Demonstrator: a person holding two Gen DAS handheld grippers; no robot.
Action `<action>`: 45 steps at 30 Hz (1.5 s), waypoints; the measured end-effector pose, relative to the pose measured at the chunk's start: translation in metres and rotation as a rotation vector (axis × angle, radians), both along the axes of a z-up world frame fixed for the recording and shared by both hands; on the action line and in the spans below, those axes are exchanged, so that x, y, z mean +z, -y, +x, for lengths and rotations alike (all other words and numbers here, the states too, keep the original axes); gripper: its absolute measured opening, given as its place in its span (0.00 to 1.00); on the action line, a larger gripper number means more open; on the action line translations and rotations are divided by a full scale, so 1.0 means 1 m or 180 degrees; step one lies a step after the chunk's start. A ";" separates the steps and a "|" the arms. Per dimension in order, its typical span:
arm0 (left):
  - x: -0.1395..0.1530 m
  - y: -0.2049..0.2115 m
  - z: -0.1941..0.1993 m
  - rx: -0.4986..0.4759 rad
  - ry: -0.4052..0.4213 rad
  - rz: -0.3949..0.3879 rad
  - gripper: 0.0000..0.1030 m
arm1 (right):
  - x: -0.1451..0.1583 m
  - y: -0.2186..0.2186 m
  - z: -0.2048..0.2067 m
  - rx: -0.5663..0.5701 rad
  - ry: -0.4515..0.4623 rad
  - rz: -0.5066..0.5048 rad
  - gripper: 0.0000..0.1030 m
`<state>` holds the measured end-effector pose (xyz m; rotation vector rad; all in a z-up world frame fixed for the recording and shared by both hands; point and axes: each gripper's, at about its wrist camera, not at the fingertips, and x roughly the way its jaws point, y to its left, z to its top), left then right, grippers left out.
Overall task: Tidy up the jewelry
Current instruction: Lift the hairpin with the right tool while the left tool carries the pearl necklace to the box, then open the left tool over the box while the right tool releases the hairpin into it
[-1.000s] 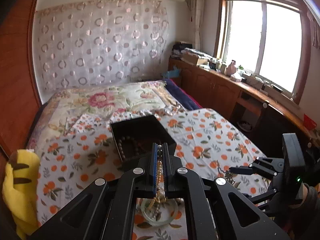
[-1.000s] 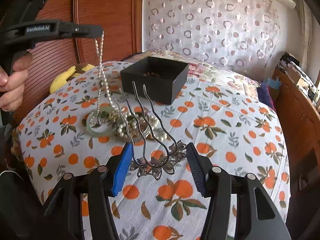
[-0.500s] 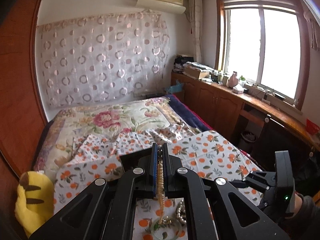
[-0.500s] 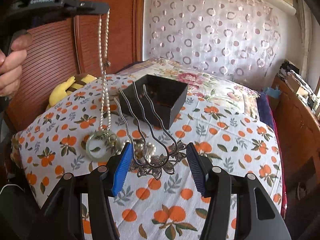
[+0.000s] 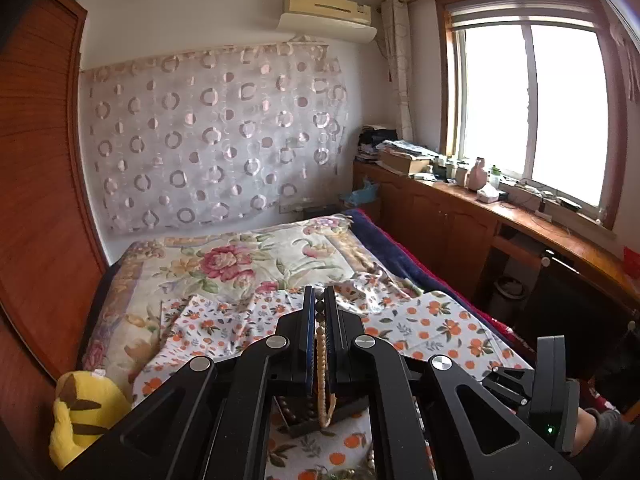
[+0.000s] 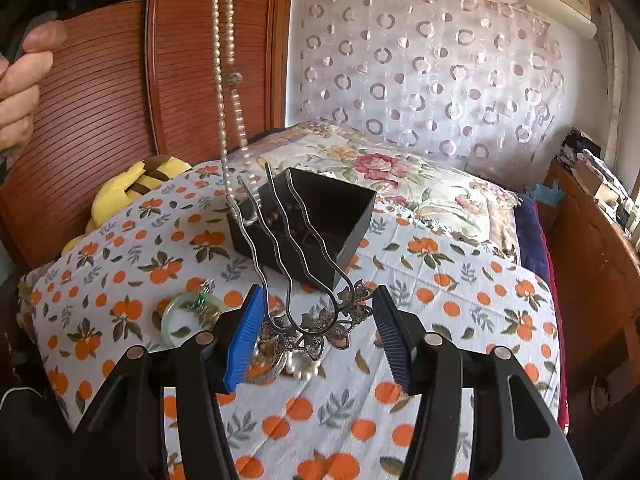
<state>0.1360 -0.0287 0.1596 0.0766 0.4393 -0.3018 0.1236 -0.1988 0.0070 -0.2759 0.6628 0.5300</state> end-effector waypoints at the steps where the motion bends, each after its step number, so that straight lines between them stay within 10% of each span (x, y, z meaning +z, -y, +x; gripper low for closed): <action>1: 0.000 0.000 0.005 0.0014 -0.0009 0.0009 0.04 | 0.000 -0.002 0.004 0.0004 0.0003 -0.0005 0.56; 19: -0.055 -0.013 0.080 0.0174 -0.0518 -0.0046 0.04 | -0.002 -0.031 0.075 -0.0046 -0.0038 -0.0174 0.56; 45: -0.132 -0.062 0.032 0.0305 -0.0734 -0.0010 0.21 | -0.027 -0.066 0.126 0.0036 -0.0266 -0.0195 0.65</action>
